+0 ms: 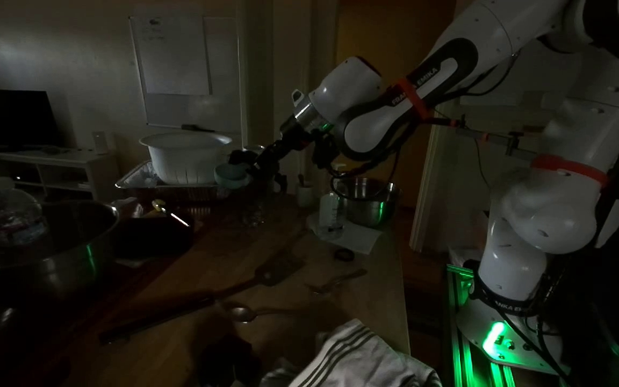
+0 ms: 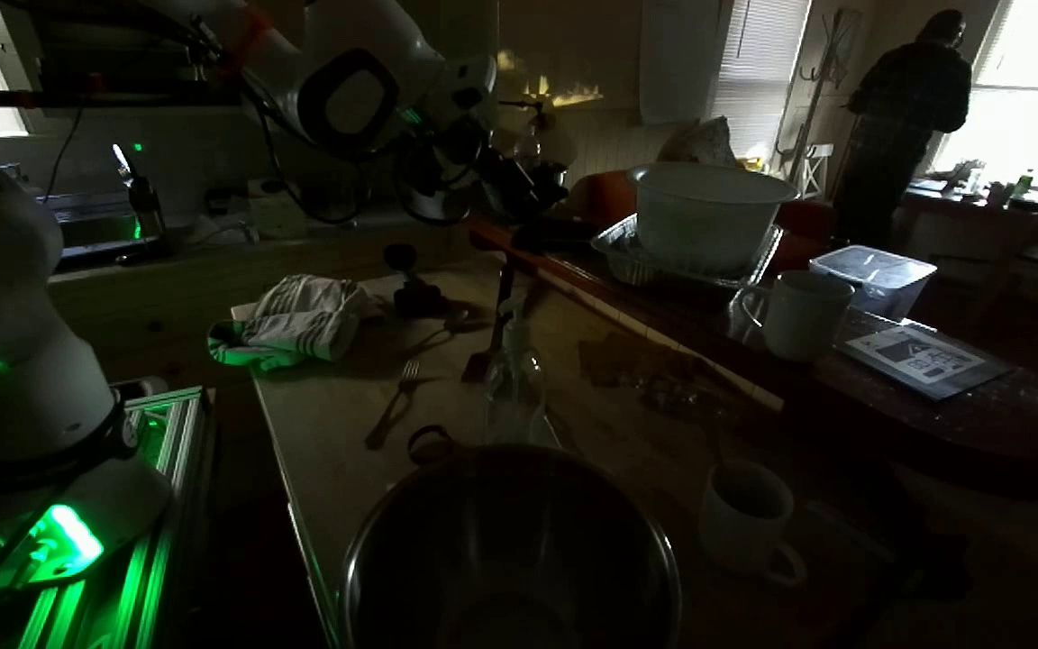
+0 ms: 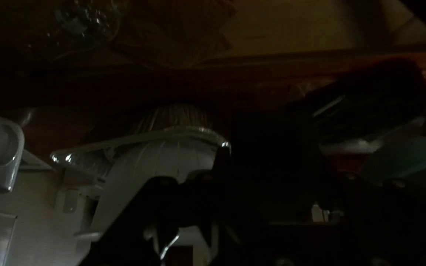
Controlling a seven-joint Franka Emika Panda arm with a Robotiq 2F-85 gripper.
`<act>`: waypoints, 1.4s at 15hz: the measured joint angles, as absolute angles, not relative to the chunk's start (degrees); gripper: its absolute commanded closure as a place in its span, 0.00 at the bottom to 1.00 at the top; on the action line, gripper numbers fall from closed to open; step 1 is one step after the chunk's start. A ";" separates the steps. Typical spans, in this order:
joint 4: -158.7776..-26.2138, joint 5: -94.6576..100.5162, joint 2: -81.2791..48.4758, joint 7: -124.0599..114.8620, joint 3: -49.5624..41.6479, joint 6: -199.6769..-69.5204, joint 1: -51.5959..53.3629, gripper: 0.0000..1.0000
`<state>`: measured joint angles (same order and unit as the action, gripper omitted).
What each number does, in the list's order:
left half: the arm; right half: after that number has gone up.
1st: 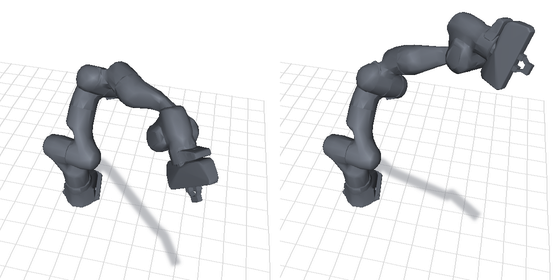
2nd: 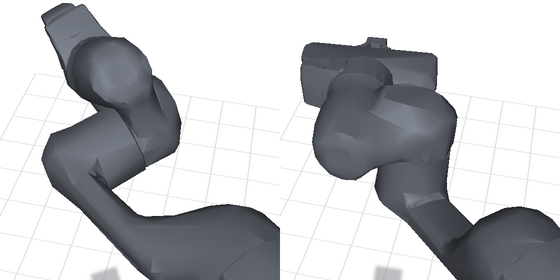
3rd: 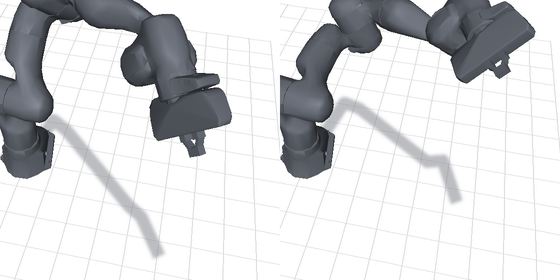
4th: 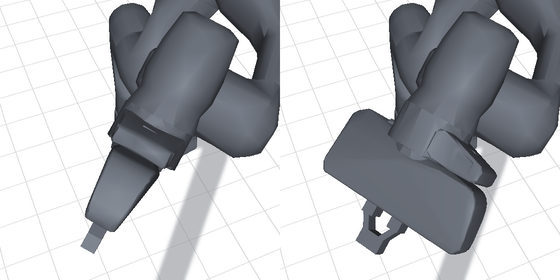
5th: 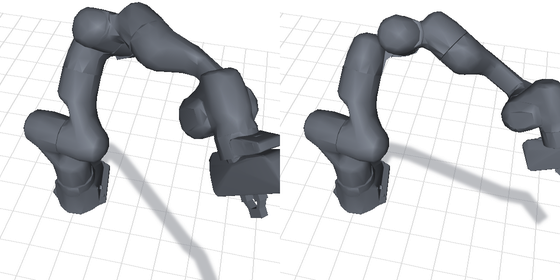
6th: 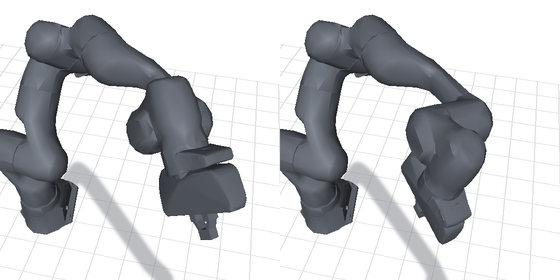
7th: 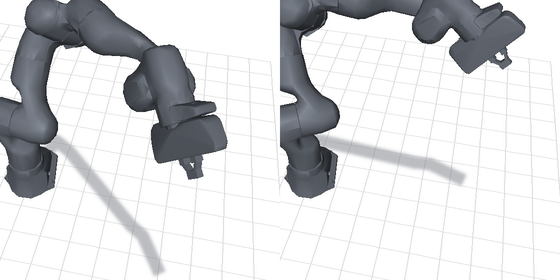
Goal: Put the blue object inside the dish
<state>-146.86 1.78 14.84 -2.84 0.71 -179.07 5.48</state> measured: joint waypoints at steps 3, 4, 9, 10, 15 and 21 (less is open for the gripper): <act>-144.88 3.66 14.02 -6.57 7.54 -186.89 -1.90 0.73; -143.77 3.76 13.58 -6.78 10.82 -188.11 -5.21 0.73; -137.92 4.31 10.89 -6.48 25.06 -185.88 -21.46 0.48; -137.42 4.33 10.34 -6.44 25.38 -185.58 -21.55 0.48; -136.96 4.50 9.59 -6.41 26.08 -185.38 -21.88 0.73; -136.71 8.80 3.67 -7.38 35.20 -185.30 -29.15 0.73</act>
<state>-136.71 8.80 3.67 -7.38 35.20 -185.30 -29.15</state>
